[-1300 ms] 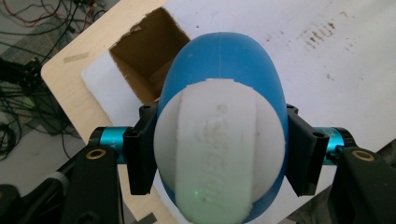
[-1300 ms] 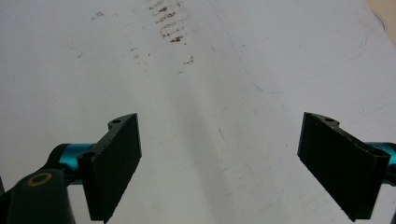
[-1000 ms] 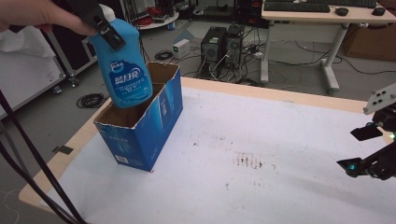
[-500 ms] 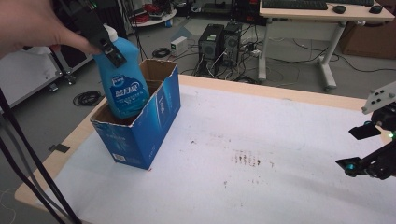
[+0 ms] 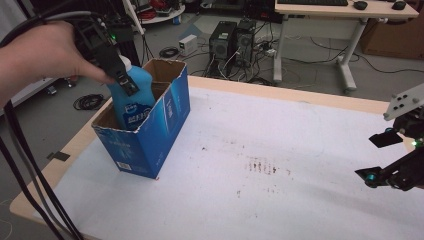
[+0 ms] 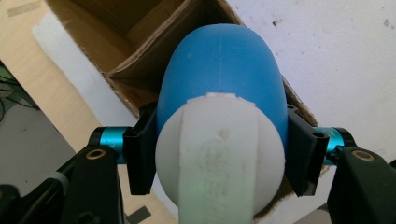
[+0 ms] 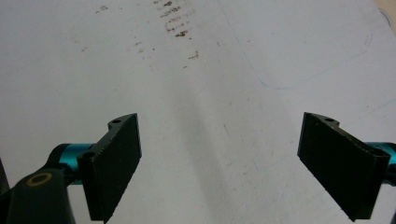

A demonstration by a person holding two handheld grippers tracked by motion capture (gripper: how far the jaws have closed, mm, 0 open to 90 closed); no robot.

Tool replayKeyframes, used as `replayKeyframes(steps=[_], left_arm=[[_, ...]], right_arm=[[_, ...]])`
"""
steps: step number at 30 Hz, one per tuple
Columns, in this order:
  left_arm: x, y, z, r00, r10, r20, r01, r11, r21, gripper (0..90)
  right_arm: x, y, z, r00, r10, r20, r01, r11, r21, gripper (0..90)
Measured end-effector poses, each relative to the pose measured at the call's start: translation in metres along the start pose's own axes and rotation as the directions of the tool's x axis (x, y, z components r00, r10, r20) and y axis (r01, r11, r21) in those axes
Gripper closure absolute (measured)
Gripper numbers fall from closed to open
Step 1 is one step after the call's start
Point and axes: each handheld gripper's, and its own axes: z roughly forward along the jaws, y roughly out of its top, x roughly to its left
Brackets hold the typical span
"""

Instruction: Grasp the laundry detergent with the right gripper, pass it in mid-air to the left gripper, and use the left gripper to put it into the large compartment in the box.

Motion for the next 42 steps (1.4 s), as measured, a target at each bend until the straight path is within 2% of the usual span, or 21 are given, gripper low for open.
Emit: replayKeyframes(steps=[10,19,30,42], left_arm=[[-0.004,0.000,0.028,0.9990,0.043,0.006,-0.044,0.9981,0.043,38.3],[-0.003,-0.005,0.042,0.9988,0.046,0.013,-0.047,0.9971,0.059,38.3],[-0.003,-0.010,0.052,0.9984,0.056,0.013,-0.057,0.9958,0.072,38.3],[-0.002,-0.011,0.053,0.9979,0.062,0.019,-0.063,0.9959,0.065,38.0]], right_arm=[[0.000,-0.002,0.001,1.0000,0.003,-0.001,-0.003,1.000,0.002,12.8],[0.000,-0.002,0.001,1.0000,0.003,0.000,-0.003,1.000,0.005,12.8],[0.000,-0.002,0.003,1.0000,0.000,-0.006,0.000,1.000,0.005,12.8],[0.000,-0.001,0.003,1.0000,0.001,-0.006,-0.001,1.000,0.008,12.8]])
